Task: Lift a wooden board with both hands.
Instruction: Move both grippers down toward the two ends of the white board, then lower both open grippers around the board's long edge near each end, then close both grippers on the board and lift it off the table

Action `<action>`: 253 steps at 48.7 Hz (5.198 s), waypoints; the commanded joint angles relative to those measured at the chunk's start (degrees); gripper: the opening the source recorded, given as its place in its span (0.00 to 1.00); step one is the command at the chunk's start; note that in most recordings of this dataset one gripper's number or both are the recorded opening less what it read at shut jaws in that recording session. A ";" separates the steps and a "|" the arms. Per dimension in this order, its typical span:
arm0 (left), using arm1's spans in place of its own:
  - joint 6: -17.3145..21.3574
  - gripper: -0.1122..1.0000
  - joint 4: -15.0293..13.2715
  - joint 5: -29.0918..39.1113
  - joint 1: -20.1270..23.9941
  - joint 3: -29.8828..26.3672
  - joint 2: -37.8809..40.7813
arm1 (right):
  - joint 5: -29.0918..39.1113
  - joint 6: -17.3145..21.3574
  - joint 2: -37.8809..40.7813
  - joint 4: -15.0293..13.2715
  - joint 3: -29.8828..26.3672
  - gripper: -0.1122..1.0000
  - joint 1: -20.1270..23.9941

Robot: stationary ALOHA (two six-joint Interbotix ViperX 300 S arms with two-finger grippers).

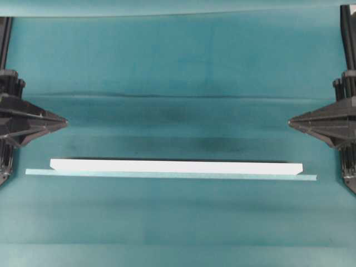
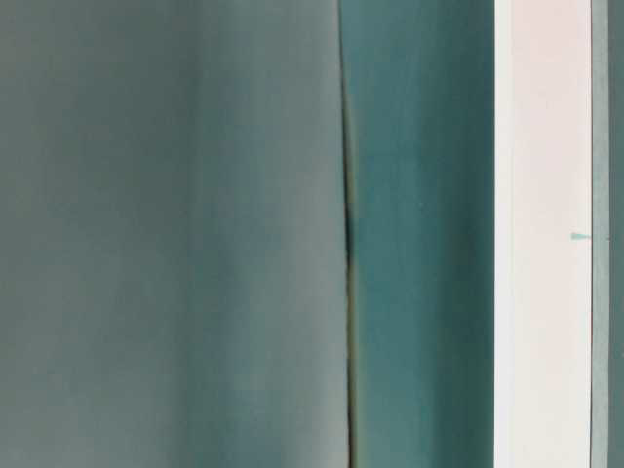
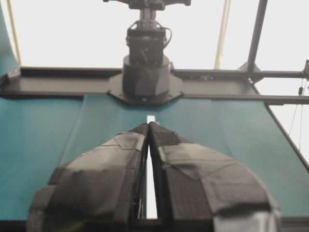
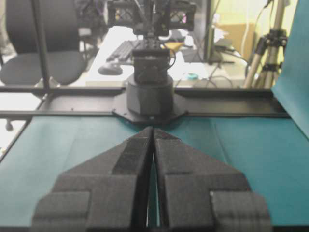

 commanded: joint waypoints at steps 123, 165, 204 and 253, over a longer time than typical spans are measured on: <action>-2.37 0.97 1.14 57.83 -0.18 -31.29 44.38 | 63.11 0.09 47.11 2.11 -34.19 0.95 -0.53; -2.99 0.99 1.14 49.75 -2.64 -27.77 48.87 | 54.67 0.26 53.26 2.46 -29.97 0.95 -0.35; -3.25 0.99 1.05 38.94 -1.58 -24.26 56.16 | 46.67 0.00 61.44 2.37 -28.65 0.95 0.35; -3.25 0.26 1.05 39.20 -1.49 -24.26 56.25 | 48.96 1.93 61.96 2.46 -28.83 0.29 0.88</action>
